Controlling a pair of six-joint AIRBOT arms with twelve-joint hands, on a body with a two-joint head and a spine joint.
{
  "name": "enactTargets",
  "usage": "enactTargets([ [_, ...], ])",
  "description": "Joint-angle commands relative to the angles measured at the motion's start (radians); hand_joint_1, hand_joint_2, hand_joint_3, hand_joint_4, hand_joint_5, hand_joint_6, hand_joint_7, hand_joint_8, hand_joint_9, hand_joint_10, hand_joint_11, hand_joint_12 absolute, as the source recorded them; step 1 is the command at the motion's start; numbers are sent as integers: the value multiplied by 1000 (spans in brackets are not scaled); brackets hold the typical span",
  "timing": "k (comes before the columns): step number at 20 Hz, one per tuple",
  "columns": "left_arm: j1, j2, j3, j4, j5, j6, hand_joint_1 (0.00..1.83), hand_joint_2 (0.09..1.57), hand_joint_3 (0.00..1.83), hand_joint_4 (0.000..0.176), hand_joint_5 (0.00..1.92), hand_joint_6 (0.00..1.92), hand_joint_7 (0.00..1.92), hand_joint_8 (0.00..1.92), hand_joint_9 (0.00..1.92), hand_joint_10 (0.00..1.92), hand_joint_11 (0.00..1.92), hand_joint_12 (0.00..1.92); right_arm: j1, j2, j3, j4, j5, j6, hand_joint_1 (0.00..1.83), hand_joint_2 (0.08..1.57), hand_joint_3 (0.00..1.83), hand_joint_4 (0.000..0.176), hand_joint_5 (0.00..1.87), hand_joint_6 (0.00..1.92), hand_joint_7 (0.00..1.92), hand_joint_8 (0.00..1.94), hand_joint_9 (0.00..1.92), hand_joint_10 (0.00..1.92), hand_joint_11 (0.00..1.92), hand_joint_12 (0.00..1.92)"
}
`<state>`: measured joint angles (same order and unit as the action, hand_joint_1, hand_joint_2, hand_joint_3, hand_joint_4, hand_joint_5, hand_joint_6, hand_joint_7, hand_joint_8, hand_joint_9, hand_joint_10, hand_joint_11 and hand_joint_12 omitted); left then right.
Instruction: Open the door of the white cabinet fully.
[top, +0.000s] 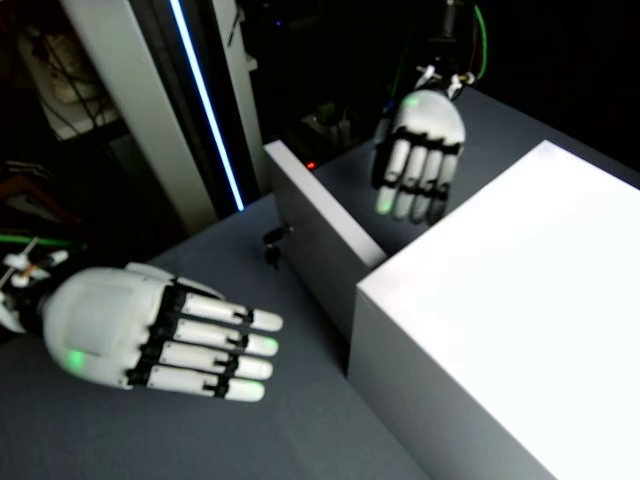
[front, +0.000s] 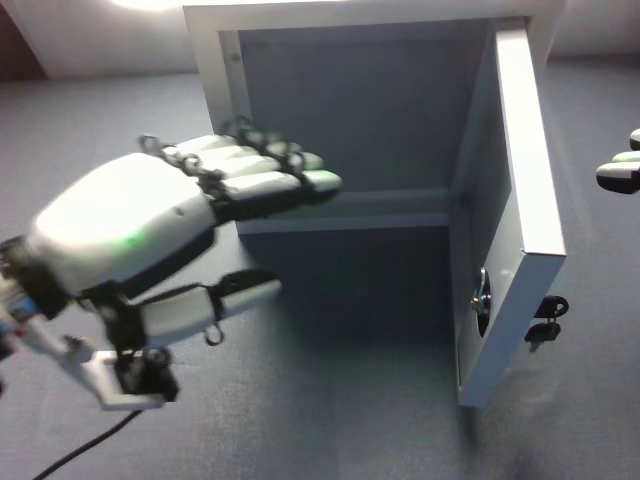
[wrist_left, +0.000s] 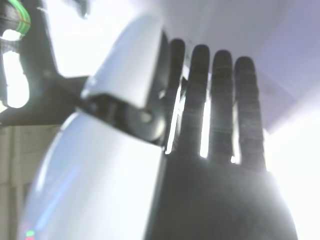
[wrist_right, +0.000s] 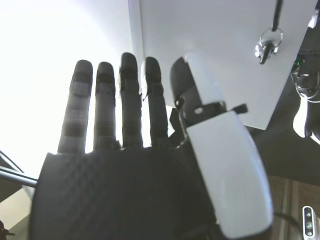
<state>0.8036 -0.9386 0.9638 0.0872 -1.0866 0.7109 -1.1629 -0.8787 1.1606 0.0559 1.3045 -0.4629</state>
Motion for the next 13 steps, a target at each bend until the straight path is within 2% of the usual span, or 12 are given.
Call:
enactTargets([
  [1,12,20,-7,-37,-187,9,593,1408,14,0,357,1,325,2,294,9,264,50,8,5,-2,30,131,10,667,1372,2,29,435,0,443,5,288,9,277,25],
  [2,35,39,-15,-70,-220,20,599,1420,0,0,329,0,294,3,280,0,29,648,8,7,-5,32,140,10,728,1378,1,24,436,1,452,4,284,3,281,21],
  [3,62,61,-26,-115,-264,41,694,1389,0,0,351,5,297,5,280,2,5,744,8,12,-10,35,154,10,735,1378,0,20,444,4,456,5,288,4,282,20],
  [4,72,71,-30,-130,-281,48,685,1384,0,0,335,4,288,2,257,4,0,702,8,14,-13,37,163,10,725,1377,0,18,441,2,455,3,296,5,292,22],
  [6,97,95,-37,-169,-331,51,732,1375,0,0,333,1,321,8,250,13,0,615,8,19,-20,46,191,10,656,1380,2,36,436,0,444,0,302,5,282,14],
  [7,113,109,-41,-194,-359,54,685,1399,3,0,304,1,289,5,240,5,0,507,8,20,-24,54,209,10,644,1381,2,41,425,0,436,0,303,4,281,13],
  [8,131,120,-46,-220,-386,63,608,1422,2,0,235,2,300,4,323,11,0,905,8,21,-26,62,226,10,571,1370,0,70,412,0,429,0,300,1,276,9],
  [9,146,128,-50,-239,-404,69,621,1422,0,0,264,11,307,4,298,11,0,847,6,21,-27,69,239,10,799,1367,0,13,447,10,460,9,319,7,288,13],
  [10,170,137,-54,-273,-437,79,641,1421,0,0,288,13,299,1,244,15,0,650,6,21,-29,82,260,9,805,1380,0,30,436,3,428,4,310,2,263,2],
  [11,188,142,-55,-297,-464,80,733,1411,0,0,309,13,297,0,218,7,0,505,6,22,-31,92,279,9,807,1383,0,13,444,6,437,9,320,5,257,0],
  [12,208,147,-58,-322,-492,78,696,1395,0,0,329,9,306,2,194,4,0,349,5,22,-33,105,302,9,780,1387,2,8,427,2,427,3,341,10,265,4],
  [13,225,150,-60,-339,-516,72,716,1402,0,0,357,4,352,4,251,9,0,453,5,22,-34,115,322,9,819,1380,0,14,415,1,423,1,353,10,282,11],
])
